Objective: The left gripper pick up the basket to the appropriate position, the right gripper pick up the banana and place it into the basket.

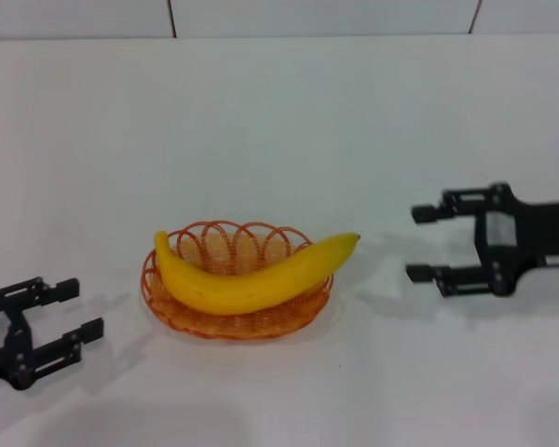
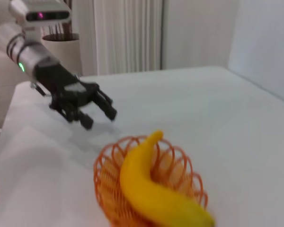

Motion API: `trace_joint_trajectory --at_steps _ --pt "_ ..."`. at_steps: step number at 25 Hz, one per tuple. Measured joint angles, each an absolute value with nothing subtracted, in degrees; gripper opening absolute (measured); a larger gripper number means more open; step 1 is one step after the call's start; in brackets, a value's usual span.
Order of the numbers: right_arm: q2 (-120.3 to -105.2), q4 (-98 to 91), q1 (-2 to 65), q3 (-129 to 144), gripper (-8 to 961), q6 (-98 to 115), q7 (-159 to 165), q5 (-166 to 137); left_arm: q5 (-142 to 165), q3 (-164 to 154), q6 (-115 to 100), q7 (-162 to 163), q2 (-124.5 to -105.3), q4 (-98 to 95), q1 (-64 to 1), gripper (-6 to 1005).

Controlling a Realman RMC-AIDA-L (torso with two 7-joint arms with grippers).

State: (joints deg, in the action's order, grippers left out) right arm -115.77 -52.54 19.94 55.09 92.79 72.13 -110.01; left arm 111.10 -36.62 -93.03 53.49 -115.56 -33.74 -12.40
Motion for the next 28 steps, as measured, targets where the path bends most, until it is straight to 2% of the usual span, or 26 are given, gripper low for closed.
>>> trace_joint_trajectory --at_steps 6,10,13,17,19,28 --pt "-114.40 -44.25 21.58 51.61 711 92.41 64.64 -112.96 111.39 -35.58 -92.96 53.28 -113.71 -33.88 -12.02 602" --pt "-113.43 -40.36 22.64 50.64 711 90.08 62.45 -112.64 113.65 -33.96 -91.80 52.83 -113.01 -33.90 -15.31 601" --pt "-113.18 -37.48 24.16 49.89 712 88.66 60.69 -112.83 115.34 -33.57 -90.37 52.55 -113.68 -33.37 -17.72 601" --pt "-113.19 -33.90 26.70 50.17 712 86.75 59.10 -114.21 116.96 -33.66 -86.64 49.41 -116.08 -32.63 -18.86 600" --pt "-113.37 -33.24 27.27 50.25 712 86.71 59.02 -115.12 117.53 -33.91 -86.26 48.50 -116.61 -32.28 -18.99 600" --pt "-113.37 -33.01 26.87 49.88 711 87.78 58.92 -115.67 117.18 -33.70 -88.52 48.78 -116.30 -31.63 -18.53 598"
